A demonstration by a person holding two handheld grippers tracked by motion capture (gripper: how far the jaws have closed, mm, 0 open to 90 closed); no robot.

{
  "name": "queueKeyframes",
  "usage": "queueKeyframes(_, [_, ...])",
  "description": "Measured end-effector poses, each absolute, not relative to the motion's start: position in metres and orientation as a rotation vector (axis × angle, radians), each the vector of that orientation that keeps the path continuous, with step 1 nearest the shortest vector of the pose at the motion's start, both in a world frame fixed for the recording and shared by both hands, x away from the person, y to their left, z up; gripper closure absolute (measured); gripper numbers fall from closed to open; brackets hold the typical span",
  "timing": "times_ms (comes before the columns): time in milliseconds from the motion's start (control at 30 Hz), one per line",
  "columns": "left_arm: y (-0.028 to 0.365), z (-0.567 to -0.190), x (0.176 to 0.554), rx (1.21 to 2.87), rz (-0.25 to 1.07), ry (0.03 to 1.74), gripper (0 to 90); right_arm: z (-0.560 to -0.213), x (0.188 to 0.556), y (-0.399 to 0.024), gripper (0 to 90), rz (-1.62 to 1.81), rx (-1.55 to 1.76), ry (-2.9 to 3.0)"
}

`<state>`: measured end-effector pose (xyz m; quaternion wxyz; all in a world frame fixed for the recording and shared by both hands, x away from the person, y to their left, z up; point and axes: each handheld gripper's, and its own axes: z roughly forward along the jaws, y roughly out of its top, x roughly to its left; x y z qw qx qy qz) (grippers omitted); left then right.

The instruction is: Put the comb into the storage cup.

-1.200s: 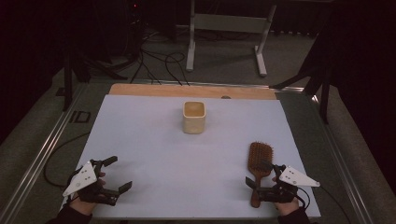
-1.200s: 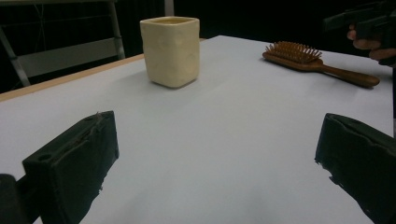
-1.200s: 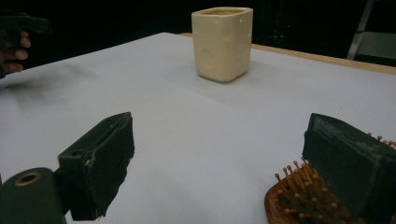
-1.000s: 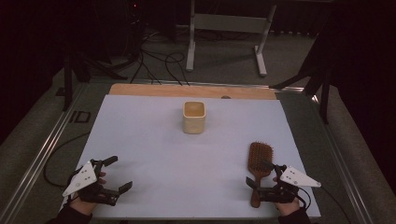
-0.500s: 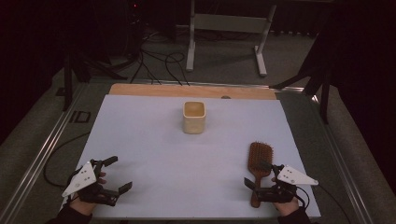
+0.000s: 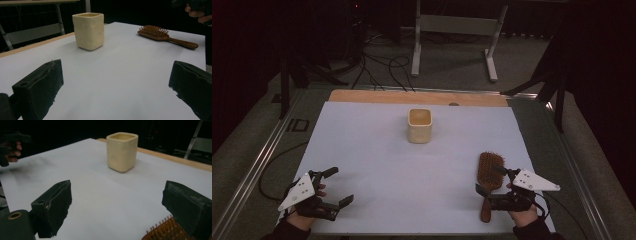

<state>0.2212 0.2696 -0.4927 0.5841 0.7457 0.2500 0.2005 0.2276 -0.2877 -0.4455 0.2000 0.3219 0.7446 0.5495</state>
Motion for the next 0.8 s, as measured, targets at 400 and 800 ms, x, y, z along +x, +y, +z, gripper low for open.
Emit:
queueKeyframes(400, [0.268,-0.491,0.221,1.736,0.468,0.572,0.1,-0.429,0.241,-0.278,8.7,1.527,0.874,2.123])
queueKeyframes(800, [0.268,-0.49,0.22,1.737,0.474,0.564,0.1,-0.449,0.25,-0.261,8.7,1.508,0.872,2.246])
